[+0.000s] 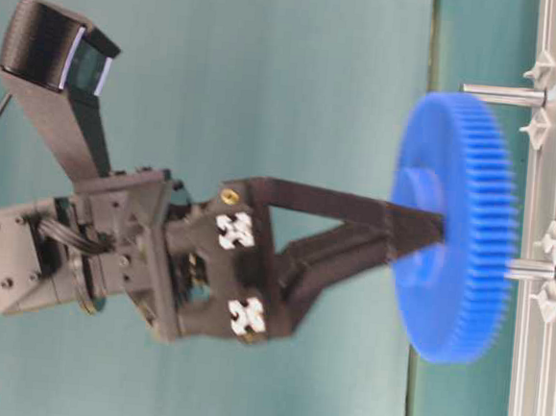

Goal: Find the location of the shaft and insert the large gear.
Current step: 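Lift the blue gear with the left gripper and carry it over the rail, then align the gear's center hole over the right metal shaft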

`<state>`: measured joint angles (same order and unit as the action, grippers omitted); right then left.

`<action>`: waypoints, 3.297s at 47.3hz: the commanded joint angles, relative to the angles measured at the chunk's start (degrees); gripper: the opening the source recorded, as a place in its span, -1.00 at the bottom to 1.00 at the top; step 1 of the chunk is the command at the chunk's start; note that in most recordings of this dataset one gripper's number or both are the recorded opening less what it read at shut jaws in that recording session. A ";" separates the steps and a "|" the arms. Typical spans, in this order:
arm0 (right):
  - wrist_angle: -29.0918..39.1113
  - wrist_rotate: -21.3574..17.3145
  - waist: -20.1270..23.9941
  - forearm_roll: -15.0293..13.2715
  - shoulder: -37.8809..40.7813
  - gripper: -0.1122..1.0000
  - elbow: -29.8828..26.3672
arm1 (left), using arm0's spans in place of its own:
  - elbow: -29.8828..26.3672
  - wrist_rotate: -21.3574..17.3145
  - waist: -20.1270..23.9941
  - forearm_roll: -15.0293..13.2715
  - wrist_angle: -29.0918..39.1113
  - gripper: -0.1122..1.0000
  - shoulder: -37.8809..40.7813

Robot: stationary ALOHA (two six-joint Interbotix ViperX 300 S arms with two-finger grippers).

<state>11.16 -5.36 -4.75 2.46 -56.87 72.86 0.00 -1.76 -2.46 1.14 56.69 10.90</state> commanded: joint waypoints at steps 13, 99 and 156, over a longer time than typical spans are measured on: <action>-0.53 -0.53 -0.18 0.09 0.35 -0.78 -0.35 | -5.19 -4.22 2.37 0.18 1.58 0.48 -2.29; -0.09 -0.53 -0.53 0.09 -2.11 -0.78 -0.09 | -29.71 -17.40 8.44 0.18 8.88 0.48 17.14; -0.09 -0.53 -0.44 0.09 -2.11 -0.78 0.09 | -26.37 -17.40 11.95 0.18 9.14 0.48 19.07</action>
<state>11.34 -5.36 -5.10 2.55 -59.24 73.48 -26.02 -19.07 7.91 1.05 65.83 31.82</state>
